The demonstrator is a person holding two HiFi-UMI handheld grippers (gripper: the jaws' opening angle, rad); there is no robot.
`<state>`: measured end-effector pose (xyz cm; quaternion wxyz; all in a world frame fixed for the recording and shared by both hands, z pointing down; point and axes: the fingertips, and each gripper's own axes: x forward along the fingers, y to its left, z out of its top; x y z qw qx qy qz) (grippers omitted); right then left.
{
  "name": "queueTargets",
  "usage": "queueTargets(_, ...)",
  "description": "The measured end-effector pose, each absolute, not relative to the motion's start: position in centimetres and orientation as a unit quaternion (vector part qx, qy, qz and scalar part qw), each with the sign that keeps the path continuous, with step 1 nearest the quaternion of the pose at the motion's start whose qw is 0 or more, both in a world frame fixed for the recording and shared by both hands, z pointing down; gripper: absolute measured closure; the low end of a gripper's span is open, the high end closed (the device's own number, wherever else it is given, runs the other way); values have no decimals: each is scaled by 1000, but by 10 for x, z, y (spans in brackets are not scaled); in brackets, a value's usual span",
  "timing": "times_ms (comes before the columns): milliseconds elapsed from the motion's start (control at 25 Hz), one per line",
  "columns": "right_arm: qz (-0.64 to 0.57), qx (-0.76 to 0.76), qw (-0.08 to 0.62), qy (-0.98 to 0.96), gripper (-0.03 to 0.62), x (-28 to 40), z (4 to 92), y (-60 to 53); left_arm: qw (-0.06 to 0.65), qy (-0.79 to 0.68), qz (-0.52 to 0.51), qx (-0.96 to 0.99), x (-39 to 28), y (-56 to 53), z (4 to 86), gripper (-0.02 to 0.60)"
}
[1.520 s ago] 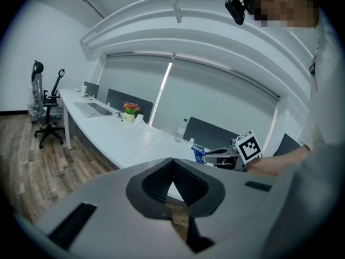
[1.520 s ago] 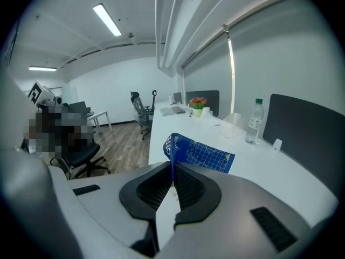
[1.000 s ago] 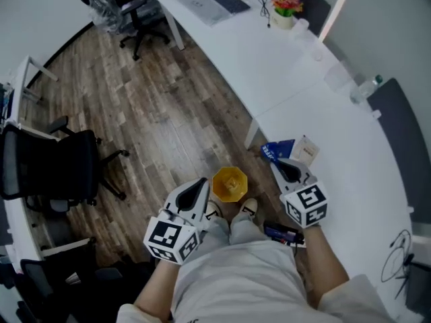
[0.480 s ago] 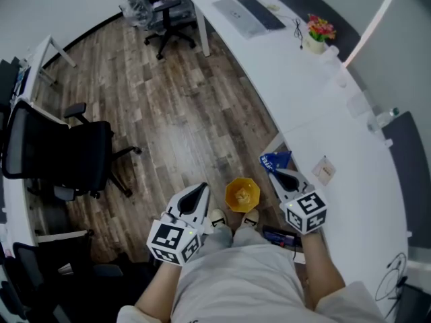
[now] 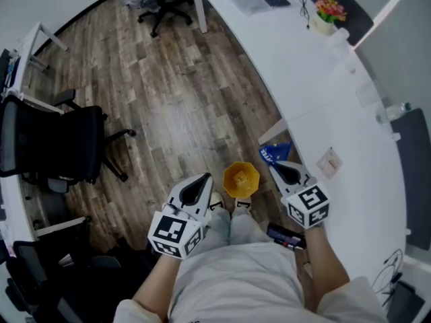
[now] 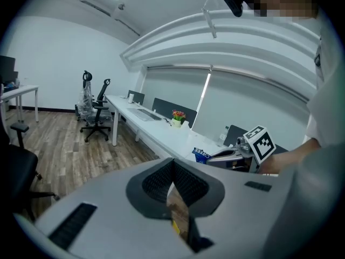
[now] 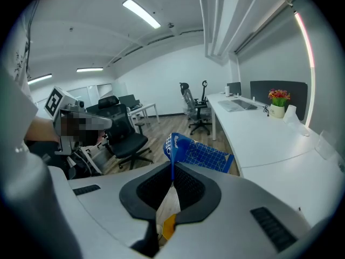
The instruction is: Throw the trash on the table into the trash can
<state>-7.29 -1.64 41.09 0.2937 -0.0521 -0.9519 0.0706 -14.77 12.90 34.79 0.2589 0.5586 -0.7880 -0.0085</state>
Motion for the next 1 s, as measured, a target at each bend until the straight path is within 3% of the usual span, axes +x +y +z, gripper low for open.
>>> queueTargets(360,70,-84,338,-935,556,-68,481,-16,290,-768,8,571,-139,112,408,580)
queueTargets(1000,83,-154,401,-899,556,-48,705,15,371,-742,23,558,-123,104,622,580)
